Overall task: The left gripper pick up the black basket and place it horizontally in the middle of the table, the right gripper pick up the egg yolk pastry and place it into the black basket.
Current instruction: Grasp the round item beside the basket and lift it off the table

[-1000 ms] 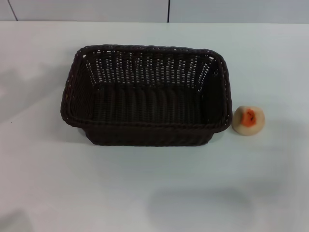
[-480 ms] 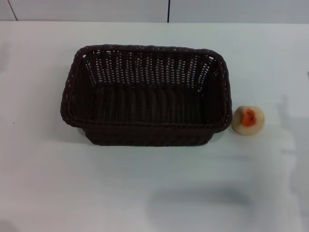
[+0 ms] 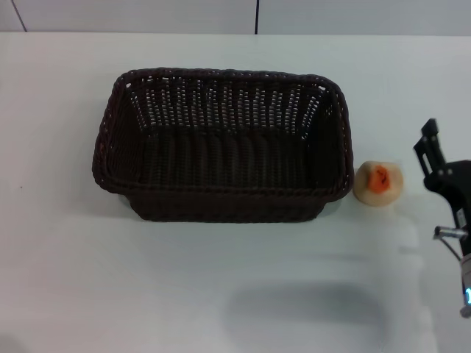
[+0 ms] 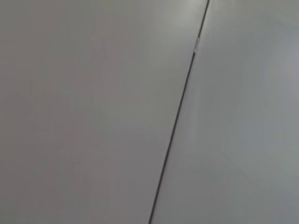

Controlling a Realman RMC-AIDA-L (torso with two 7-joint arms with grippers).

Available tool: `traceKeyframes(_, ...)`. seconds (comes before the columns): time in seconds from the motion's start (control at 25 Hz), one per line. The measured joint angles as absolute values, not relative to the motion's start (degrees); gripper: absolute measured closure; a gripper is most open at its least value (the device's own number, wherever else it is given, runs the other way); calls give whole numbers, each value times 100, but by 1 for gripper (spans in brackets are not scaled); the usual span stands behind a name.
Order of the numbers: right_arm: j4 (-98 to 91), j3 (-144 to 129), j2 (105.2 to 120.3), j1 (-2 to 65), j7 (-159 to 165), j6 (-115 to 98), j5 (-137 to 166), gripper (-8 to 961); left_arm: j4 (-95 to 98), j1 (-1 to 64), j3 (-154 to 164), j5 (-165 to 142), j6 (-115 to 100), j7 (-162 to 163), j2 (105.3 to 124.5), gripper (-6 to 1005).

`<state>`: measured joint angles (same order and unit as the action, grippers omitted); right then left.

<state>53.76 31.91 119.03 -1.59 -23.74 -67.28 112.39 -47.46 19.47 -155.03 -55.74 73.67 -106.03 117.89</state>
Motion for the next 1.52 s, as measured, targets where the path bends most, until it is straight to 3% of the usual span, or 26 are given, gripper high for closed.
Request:
traceKeyframes(0.44, 4657, 2407, 11921, 557, -1870, -6529, 10408, 168, -4756, 1922, -15618, -5522, 7387, -10639, 11777, 561)
traceKeyframes(1.52, 4199, 2256, 11958, 837, -1351, -5898, 10265, 169, -4764, 1745, -15636, -5251, 7894, -10627, 11795, 560)
